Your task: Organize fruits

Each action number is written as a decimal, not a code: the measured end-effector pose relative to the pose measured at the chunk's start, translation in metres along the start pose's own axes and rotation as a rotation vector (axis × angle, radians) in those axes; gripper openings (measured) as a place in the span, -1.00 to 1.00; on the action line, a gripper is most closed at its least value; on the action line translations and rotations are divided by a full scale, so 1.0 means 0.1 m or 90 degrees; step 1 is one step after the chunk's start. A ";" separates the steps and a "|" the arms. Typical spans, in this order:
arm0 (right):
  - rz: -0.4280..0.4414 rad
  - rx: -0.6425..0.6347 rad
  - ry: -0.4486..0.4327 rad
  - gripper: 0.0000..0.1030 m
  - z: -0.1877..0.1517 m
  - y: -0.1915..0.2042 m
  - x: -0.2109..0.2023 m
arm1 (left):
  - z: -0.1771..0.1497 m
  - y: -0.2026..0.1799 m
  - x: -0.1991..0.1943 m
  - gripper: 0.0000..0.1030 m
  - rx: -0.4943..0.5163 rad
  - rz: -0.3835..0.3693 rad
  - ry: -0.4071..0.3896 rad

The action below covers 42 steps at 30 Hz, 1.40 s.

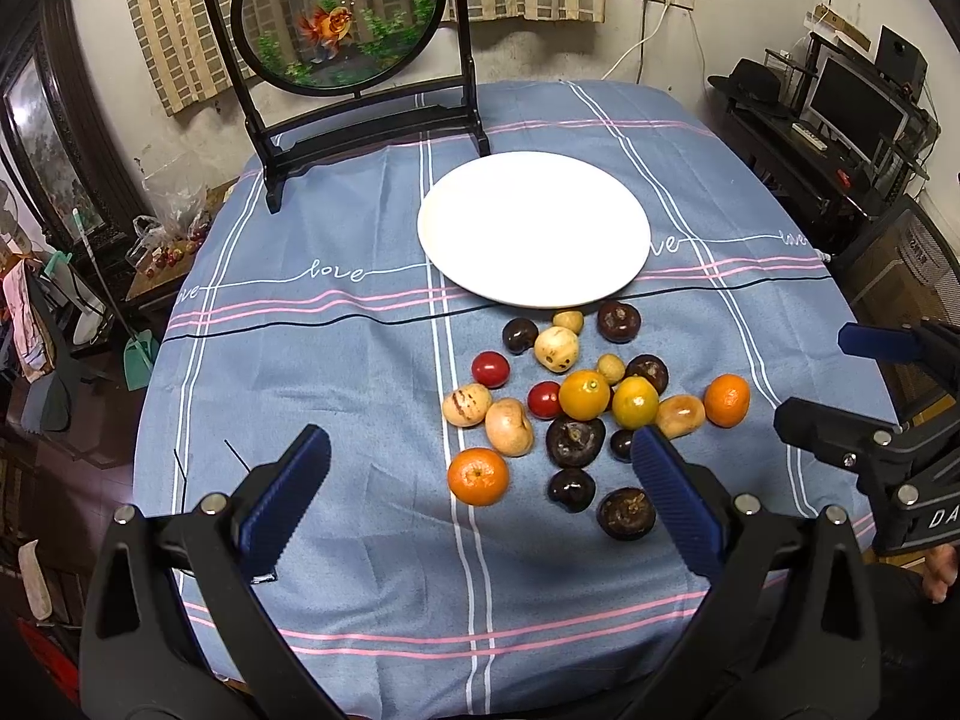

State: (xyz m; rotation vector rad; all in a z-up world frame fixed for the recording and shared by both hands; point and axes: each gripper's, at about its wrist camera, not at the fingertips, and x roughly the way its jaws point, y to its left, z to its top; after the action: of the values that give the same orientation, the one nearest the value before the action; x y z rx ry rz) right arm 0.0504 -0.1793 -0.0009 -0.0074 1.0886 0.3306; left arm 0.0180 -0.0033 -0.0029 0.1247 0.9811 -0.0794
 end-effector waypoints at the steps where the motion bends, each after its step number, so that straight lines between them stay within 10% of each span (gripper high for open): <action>1: 0.000 0.000 0.000 0.97 0.00 0.00 0.00 | 0.00 0.00 0.00 0.96 0.000 0.001 0.001; 42: 0.000 0.002 0.001 0.97 0.02 0.00 0.01 | -0.01 -0.01 0.02 0.96 0.002 0.007 0.009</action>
State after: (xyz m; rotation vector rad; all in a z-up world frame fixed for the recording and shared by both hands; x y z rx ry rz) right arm 0.0522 -0.1793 -0.0007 -0.0054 1.0914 0.3283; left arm 0.0179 -0.0037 -0.0053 0.1337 0.9947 -0.0705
